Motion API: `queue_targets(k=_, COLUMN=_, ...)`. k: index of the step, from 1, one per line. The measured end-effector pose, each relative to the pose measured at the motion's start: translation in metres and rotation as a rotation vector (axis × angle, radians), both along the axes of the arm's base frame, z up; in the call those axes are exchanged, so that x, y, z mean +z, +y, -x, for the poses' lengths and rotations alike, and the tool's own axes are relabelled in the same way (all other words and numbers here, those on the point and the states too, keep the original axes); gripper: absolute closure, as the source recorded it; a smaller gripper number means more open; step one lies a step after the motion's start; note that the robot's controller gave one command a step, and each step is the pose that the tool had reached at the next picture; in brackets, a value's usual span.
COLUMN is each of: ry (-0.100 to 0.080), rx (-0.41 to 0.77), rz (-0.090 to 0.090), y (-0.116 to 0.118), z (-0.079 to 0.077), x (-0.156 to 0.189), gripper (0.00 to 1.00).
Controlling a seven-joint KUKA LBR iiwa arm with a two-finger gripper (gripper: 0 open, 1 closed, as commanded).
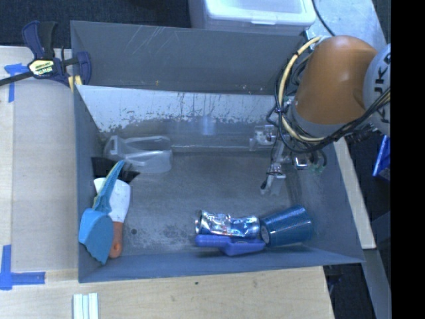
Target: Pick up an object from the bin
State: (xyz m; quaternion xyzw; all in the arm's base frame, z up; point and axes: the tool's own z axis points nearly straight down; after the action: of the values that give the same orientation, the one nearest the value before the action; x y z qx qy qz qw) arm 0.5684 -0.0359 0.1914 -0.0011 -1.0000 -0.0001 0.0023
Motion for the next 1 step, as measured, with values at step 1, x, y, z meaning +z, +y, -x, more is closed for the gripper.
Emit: queue_targets(k=1, ry=-0.008, rx=0.002, rz=0.001, y=0.0001, z=-0.0016, x=0.0049, gripper=0.0)
